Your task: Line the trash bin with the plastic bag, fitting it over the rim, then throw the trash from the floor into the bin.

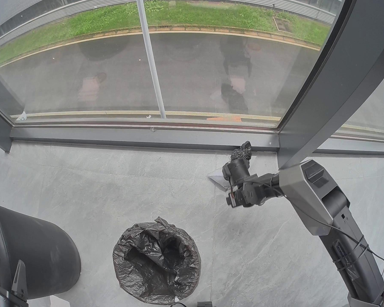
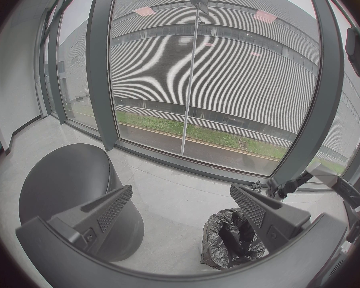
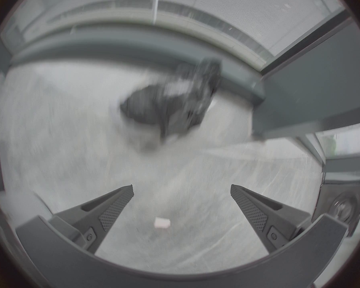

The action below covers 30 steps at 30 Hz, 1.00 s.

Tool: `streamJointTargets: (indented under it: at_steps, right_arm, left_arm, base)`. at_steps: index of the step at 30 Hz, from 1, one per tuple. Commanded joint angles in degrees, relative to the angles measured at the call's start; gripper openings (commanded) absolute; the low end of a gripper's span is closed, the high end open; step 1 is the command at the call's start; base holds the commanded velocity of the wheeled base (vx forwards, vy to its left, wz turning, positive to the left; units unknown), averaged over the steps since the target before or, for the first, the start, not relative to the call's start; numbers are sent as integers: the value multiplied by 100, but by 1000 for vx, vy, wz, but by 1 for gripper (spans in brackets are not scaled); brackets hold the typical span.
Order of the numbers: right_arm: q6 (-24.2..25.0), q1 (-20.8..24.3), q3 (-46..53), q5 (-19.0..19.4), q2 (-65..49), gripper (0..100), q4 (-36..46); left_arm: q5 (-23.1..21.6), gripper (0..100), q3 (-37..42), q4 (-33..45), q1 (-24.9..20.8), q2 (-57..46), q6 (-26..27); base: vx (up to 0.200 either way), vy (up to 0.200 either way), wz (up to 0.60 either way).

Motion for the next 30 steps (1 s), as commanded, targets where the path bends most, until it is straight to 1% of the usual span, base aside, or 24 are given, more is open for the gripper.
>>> streamJointTargets:
  at_steps: [1, 5, 13, 18, 21, 24, 27, 30]
  right_arm:
    - [-379, 7, 1, 142, 1098, 100, 520]
    - [-388, -2, 1, 134, 1001, 100, 494]
    - [-353, -28, 1, 142, 201, 100, 468]
    - [-370, 16, 1, 116, -212, 100, 28]
    - [-396, 201, 1, 37, -449, 100, -139]
    - [-625, 368, 1, -104, -502, 100, -570]
    - [-1047, 578, 1, -121, -537, 100, -991]
    - [-1530, 684, 1, -112, -502, 100, -1405]
  left_arm:
    - [4, 100, 57, -2, 0, -88, -3]
    - [4, 100, 57, -2, 0, -88, -3]
    - [4, 100, 57, -2, 0, -88, -12]
    - [4, 100, 57, -2, 0, -88, -21]
    - [4, 100, 57, -2, 0, -88, -21]
    - [4, 100, 57, -10, 0, -88, -29]
    - [4, 100, 57, -2, 0, -88, -29]
    - [4, 100, 57, -10, 0, -88, -38]
  base:
    - [0, 0, 0]
    - [0, 0, 0]
    - [0, 0, 0]
    - [0, 0, 0]
    - [0, 0, 0]
    - [0, 0, 0]
    - [0, 0, 0]
    - [0, 0, 0]
